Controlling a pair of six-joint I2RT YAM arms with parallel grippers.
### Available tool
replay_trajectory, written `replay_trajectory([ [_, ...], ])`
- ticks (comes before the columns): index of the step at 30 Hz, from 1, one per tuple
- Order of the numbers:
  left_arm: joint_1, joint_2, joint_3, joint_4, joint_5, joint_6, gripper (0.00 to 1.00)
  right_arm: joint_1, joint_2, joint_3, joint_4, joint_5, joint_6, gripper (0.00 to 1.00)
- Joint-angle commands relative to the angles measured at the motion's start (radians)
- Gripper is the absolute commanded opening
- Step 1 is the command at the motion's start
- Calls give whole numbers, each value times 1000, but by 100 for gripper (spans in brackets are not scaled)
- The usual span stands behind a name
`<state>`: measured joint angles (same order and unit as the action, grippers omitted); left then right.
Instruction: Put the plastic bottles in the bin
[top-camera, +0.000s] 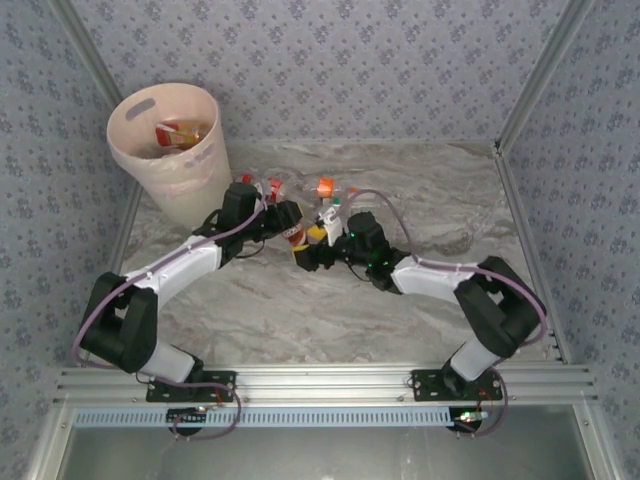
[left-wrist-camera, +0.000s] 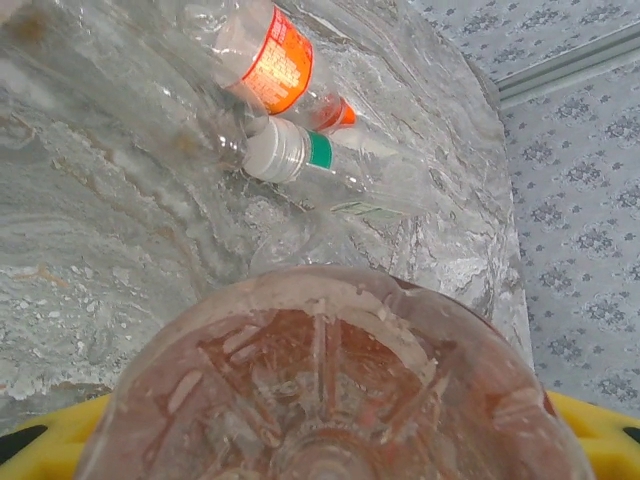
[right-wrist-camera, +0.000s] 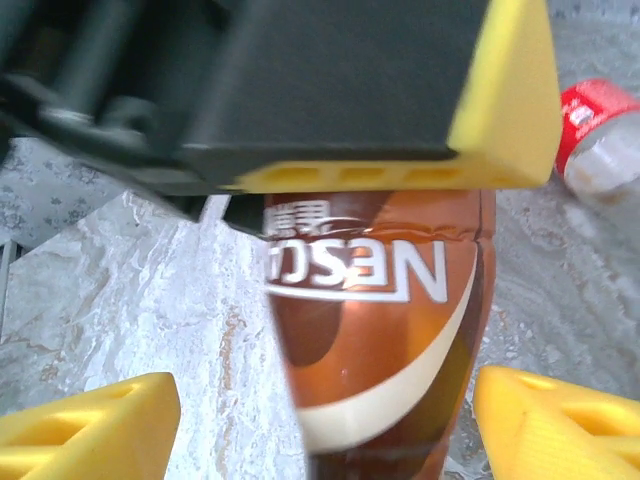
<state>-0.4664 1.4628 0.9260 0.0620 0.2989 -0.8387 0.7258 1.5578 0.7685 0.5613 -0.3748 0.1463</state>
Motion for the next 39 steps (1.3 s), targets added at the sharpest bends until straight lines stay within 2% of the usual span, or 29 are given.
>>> replay_trajectory([
  [1, 8, -23, 87, -29, -52, 67, 49, -17, -97, -29, -114, 26, -112, 97],
  [2, 11, -30, 102, -30, -58, 77, 49, -26, -123, -34, -142, 52, -121, 100],
  [7, 26, -60, 191, -55, -125, 143, 49, -64, -226, -69, -201, 273, -116, 100],
  [11, 41, -88, 305, -117, -282, 208, 49, -85, -290, -121, -175, 497, -22, 100],
  [14, 51, -122, 355, -99, -397, 257, 49, -115, -320, -136, -238, 592, 56, 100],
  [20, 69, -189, 394, 68, -607, 396, 49, -143, -370, -172, -255, 642, 95, 100],
  [26, 122, -135, 564, 10, -740, 531, 49, -148, -387, -188, -222, 683, 73, 100],
  [31, 260, -55, 635, 24, -709, 504, 50, -147, -400, -199, -209, 734, 88, 100],
  [36, 454, 57, 724, -18, -560, 276, 50, -147, -440, -218, -185, 714, 85, 100],
  [39, 525, 121, 747, -25, -509, 176, 50, -148, -462, -216, -205, 719, 94, 100],
])
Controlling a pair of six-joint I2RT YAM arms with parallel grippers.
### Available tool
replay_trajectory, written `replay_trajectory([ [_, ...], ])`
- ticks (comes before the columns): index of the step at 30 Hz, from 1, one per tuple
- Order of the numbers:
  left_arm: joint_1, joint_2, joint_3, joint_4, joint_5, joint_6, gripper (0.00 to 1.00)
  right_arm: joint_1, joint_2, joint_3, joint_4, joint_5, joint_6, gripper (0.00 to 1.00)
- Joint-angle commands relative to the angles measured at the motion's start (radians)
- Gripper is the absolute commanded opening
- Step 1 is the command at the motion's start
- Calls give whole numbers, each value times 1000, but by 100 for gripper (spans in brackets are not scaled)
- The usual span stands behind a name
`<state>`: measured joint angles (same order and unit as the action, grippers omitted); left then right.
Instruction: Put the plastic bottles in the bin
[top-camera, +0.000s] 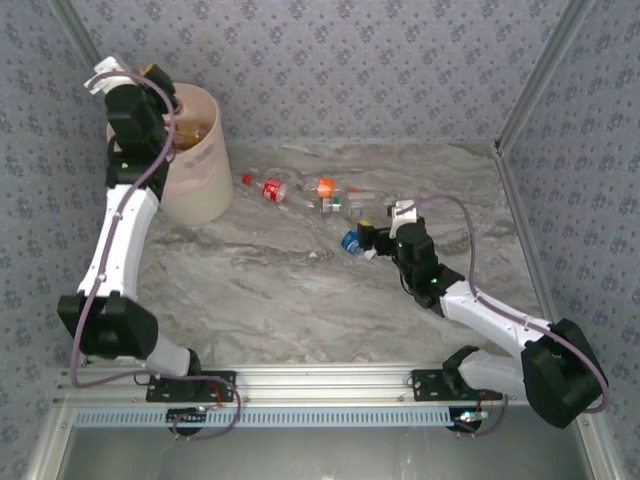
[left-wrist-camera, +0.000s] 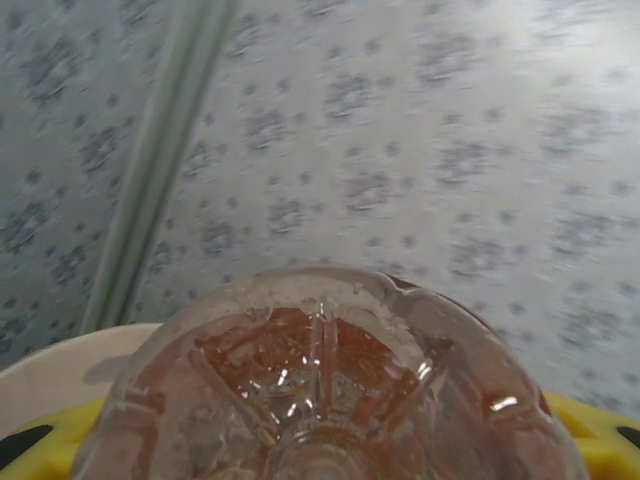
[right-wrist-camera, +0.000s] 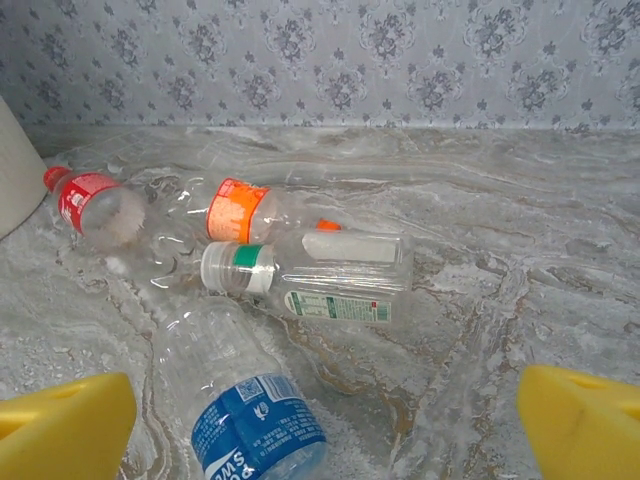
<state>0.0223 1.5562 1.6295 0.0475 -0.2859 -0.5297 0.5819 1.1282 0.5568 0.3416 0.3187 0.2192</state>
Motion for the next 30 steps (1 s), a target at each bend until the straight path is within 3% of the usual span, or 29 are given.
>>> replay_trajectory([
  [1, 53, 46, 44, -10, 74, -154, 50, -6, -39, -2, 2, 26, 29, 100],
  [8, 100, 151, 34, 91, 71, -290, 51, -8, -63, -23, 8, 84, 49, 100],
  [13, 99, 247, 111, 57, 80, -370, 53, -9, -71, -35, 14, 86, 38, 100],
  [15, 99, 277, 145, 7, 70, -429, 59, -9, -71, -40, 13, 84, 42, 100],
  [17, 107, 301, 179, -26, 127, -485, 65, -11, -71, -40, 5, 83, 44, 100],
  [19, 108, 324, 232, -68, 198, -489, 79, -12, -70, -39, -11, 89, 46, 100],
  [22, 107, 341, 302, -183, 243, -479, 91, -22, -64, -38, -42, 110, 84, 100],
  [24, 107, 330, 308, -230, 239, -465, 94, -35, -59, -38, -58, 105, 126, 100],
  [30, 107, 269, 301, -289, 209, -379, 98, -103, 2, 5, -131, -87, 125, 100],
])
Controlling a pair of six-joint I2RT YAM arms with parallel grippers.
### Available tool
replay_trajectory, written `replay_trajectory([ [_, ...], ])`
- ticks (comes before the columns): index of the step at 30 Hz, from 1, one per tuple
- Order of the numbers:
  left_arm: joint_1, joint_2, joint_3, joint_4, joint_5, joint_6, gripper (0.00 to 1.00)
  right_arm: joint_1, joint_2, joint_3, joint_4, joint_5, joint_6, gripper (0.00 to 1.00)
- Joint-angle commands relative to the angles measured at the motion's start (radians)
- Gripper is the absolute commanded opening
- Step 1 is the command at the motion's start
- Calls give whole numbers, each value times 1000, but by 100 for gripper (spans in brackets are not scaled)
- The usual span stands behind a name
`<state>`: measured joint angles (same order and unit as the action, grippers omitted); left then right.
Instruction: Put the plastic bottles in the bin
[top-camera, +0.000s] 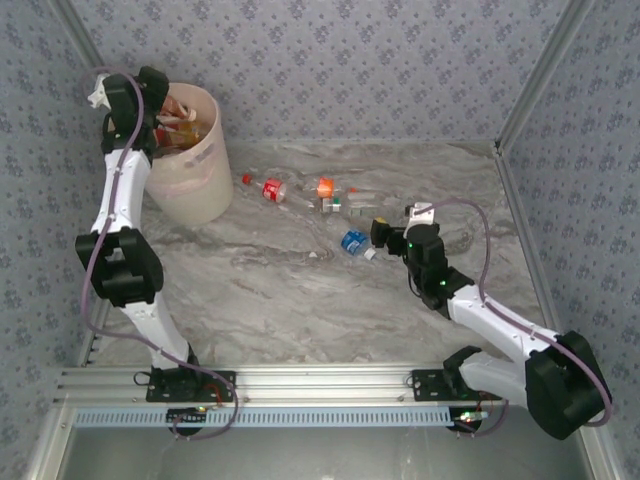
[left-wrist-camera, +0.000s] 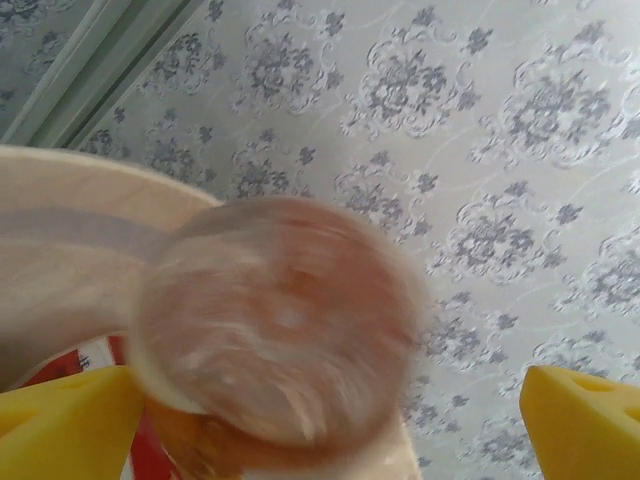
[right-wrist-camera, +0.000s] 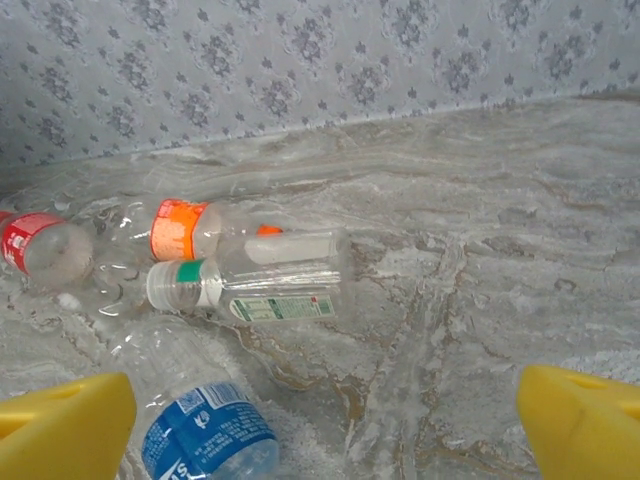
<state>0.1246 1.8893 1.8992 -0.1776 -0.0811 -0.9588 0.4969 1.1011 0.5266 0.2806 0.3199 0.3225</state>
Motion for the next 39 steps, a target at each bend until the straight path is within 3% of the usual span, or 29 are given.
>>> replay_trajectory([
  [1, 5, -73, 31, -75, -1, 61, 98, -21, 41, 49, -90, -102, 16, 100],
  [9, 5, -171, -41, -101, -103, 118, 98, -28, 140, 106, -127, -161, -27, 100],
  [15, -18, -237, -101, -130, -23, 194, 98, -41, 267, 209, -272, -347, -207, 100],
  [21, -129, -364, -238, -121, 79, 282, 98, -65, 378, 281, -327, -440, -313, 100],
  [25, -247, -466, -381, -76, 104, 304, 98, -93, 464, 362, -389, -574, -370, 99],
  [30, -342, -545, -531, 2, 196, 260, 98, -80, 552, 427, -411, -607, -405, 98],
  [39, -395, -593, -656, -64, 306, 321, 98, -17, 648, 466, -394, -431, -386, 99],
])
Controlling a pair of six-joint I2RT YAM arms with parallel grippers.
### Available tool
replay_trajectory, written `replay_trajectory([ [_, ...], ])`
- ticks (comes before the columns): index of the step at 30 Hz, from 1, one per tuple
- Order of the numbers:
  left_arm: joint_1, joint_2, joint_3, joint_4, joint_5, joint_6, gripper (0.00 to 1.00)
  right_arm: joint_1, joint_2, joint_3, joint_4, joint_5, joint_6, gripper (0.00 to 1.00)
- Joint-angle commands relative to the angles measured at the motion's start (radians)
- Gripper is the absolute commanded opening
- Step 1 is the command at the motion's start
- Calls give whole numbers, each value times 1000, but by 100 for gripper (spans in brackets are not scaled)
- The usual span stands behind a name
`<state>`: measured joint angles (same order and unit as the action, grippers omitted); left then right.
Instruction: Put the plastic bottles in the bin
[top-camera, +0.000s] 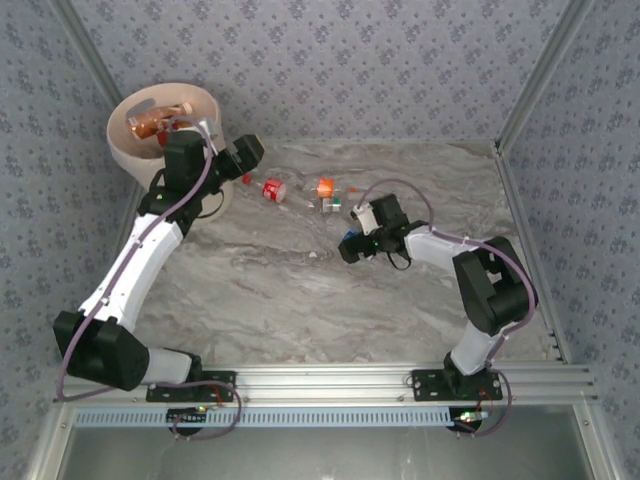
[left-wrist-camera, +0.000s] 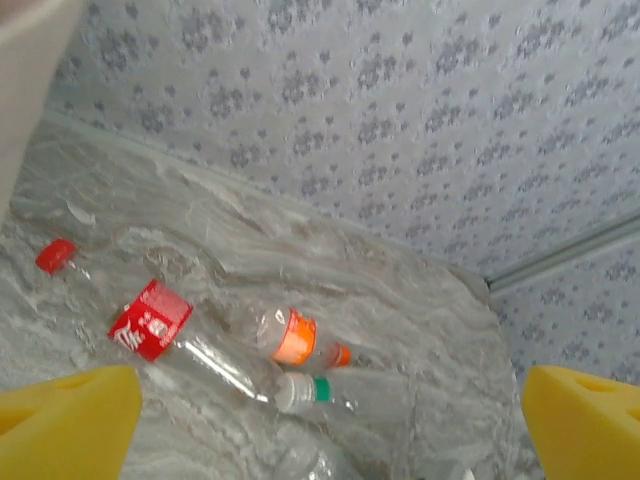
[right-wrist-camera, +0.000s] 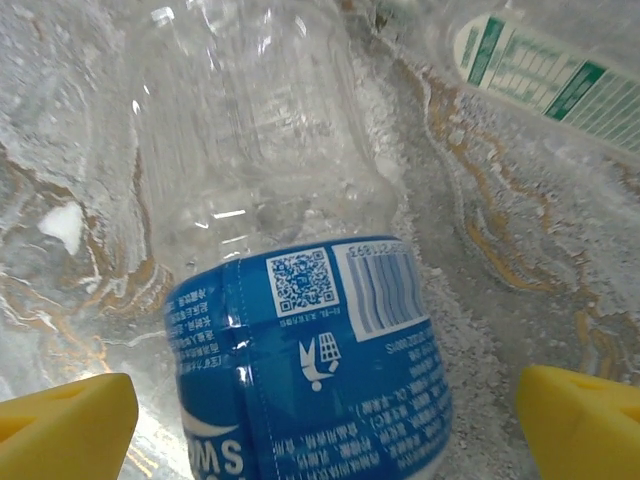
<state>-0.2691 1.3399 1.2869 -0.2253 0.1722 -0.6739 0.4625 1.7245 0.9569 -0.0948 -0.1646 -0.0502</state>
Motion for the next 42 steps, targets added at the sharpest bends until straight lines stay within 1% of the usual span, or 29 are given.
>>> replay_trajectory([
  [1, -1, -61, -75, -6, 54, 32, 98, 25, 35, 44, -18, 57, -16, 100],
  [6, -1, -125, -177, -14, 50, 26, 98, 50, 80, 73, -1, 104, -9, 98],
  [10, -1, -165, -230, -9, 32, 15, 98, 66, 101, 79, 19, 146, -2, 93],
  [18, -1, -185, -251, -25, 2, 33, 98, 77, 118, 81, 9, 187, 27, 83],
  [27, -1, -157, -262, 7, 57, 25, 98, 90, 48, 49, 50, 222, 54, 64],
  [29, -1, -149, -265, 21, 69, 18, 98, 95, 23, 36, 71, 225, 57, 57],
  [31, -1, -137, -267, 39, 93, 9, 98, 98, -3, 22, 97, 223, 75, 53],
  [34, -7, -114, -270, 78, 151, 4, 98, 102, -51, -17, 169, 177, 100, 52],
  [37, -30, -90, -276, 122, 184, -2, 98, 104, -100, -63, 276, 66, 153, 52],
  [40, -68, -59, -282, 179, 207, -4, 98, 106, -133, -117, 449, -63, 257, 51],
  [42, -97, -41, -291, 229, 198, -14, 98, 108, -135, -156, 584, -118, 345, 51],
])
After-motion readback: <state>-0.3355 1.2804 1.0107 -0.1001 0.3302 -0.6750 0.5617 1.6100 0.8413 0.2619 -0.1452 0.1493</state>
